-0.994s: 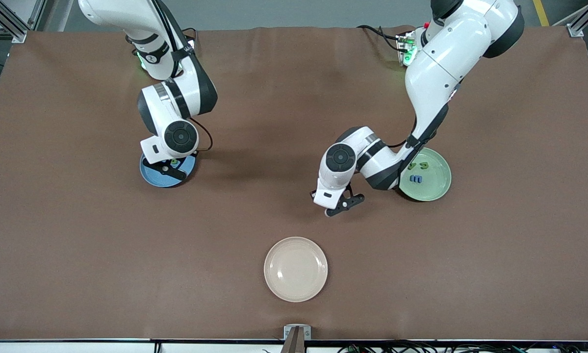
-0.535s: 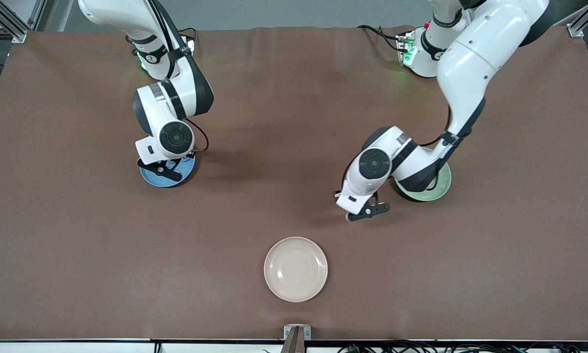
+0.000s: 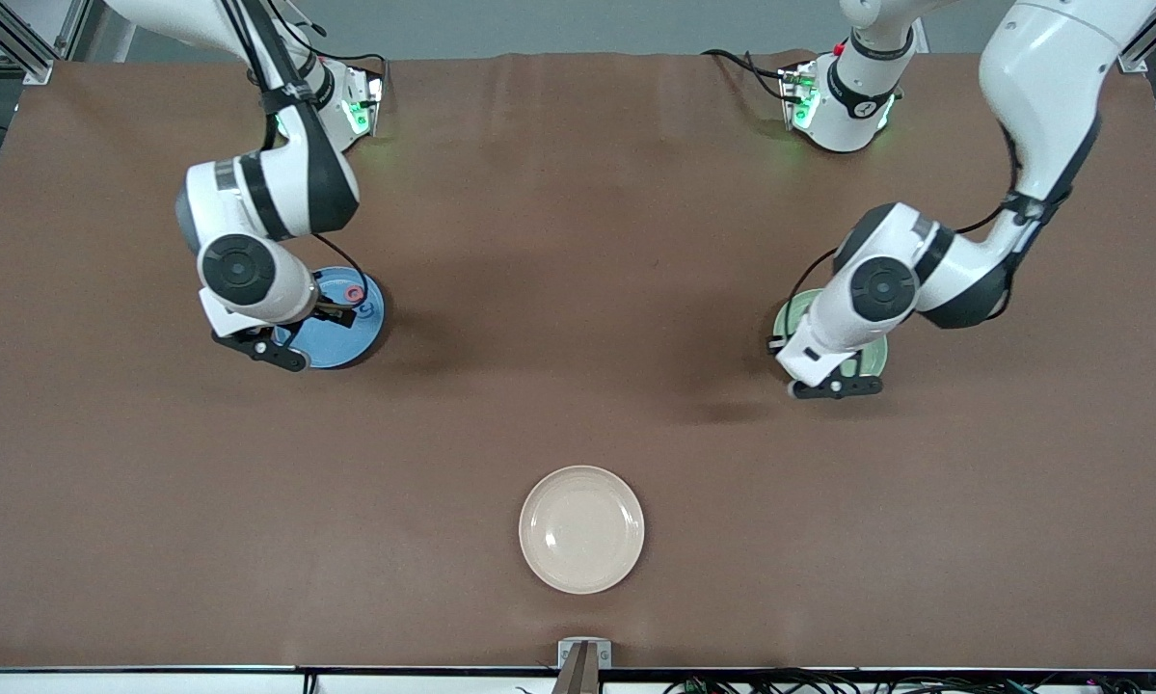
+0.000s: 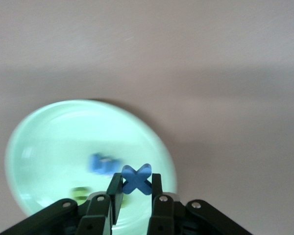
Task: Sort uppercase to blue plate, lowercase to green plate
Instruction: 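Release the x on the green plate while the right gripper withdraws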
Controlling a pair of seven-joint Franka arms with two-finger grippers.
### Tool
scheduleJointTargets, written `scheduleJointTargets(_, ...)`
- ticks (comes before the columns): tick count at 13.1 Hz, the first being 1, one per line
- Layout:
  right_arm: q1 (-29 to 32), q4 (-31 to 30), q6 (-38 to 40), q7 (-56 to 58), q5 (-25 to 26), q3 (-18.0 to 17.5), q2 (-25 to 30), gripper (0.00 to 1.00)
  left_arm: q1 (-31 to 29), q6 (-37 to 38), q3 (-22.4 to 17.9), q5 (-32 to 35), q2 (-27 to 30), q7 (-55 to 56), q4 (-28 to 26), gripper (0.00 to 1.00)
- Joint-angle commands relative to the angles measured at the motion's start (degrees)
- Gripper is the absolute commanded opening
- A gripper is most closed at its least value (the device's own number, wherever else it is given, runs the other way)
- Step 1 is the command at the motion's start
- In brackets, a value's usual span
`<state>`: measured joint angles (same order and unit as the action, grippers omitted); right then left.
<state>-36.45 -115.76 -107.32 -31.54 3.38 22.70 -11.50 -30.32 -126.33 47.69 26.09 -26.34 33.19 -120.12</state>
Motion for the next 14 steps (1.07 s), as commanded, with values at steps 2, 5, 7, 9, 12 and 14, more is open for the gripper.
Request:
scheduleJointTargets(2,4.6,7.4,8.1,14.5,-0.8,-0.3,2.4,1.0,-11.1,-5.1,4.7,5.7,1.8,-6.8,-7.1,0.04)
scheduleJointTargets(5,8.4,18.6,15.9,21.3,-0.8,-0.3,1.8,1.0,-13.5,-8.6,4.5,11.4,-1.9,-6.7,-7.6,0.04)
scheduleJointTargets(7,11.4,22.8,18.2,27.2,-0.9,-0.3,1.8,1.0,-14.4,-10.2,4.4,13.9,-4.2,-6.3,-7.5,0.04)
scheduleJointTargets(9,15.6,23.9,18.7,32.6,-2.1,-0.3,1.8,1.0,-14.4,-10.7,4.2,15.5,-5.8,-5.7,-7.3,0.04)
scheduleJointTargets(12,21.4,25.0,18.9,39.3,-5.1,-0.3,2.2,1.0,-14.4,-10.9,3.4,17.2,-7.0,-5.7,-7.4,0.06)
scheduleJointTargets(14,22.8,27.4,22.3,39.5,-5.5,-0.2,2.4,1.0,-14.4,-10.9,3.2,17.2,-7.1,-5.8,-7.5,0.09)
